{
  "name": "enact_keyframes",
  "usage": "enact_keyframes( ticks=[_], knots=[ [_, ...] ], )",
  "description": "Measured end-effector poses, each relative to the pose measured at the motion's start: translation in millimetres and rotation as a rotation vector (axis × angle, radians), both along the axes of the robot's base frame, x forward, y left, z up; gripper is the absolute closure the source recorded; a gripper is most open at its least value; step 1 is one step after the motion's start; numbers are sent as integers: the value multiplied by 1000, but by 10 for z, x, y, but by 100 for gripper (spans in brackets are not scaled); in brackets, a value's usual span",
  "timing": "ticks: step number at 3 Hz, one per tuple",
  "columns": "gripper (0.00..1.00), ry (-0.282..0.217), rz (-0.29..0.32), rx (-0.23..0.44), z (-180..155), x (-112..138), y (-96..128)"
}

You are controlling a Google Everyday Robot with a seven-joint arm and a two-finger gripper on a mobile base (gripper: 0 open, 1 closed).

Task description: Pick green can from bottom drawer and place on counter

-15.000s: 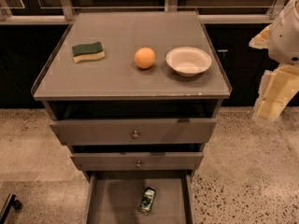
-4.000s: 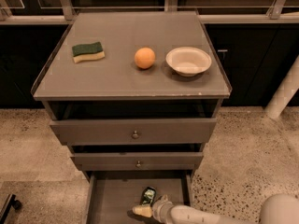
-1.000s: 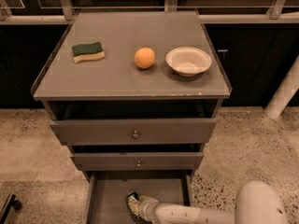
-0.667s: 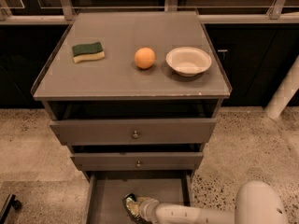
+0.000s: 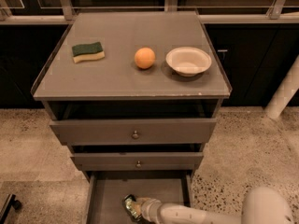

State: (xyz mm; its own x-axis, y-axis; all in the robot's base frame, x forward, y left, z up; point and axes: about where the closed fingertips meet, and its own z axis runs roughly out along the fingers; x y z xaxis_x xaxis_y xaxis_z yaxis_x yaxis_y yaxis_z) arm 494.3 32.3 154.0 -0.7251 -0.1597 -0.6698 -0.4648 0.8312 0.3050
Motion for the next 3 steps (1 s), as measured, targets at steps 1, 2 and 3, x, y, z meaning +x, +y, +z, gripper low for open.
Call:
enact_keyframes(
  ticks=[1,2,3],
  knots=[
    [100,-49,27,79,208,31,-315],
    [100,-88,51,173,487,-40,-585],
    [100,-118,95,276,768,-185,-672]
  ],
)
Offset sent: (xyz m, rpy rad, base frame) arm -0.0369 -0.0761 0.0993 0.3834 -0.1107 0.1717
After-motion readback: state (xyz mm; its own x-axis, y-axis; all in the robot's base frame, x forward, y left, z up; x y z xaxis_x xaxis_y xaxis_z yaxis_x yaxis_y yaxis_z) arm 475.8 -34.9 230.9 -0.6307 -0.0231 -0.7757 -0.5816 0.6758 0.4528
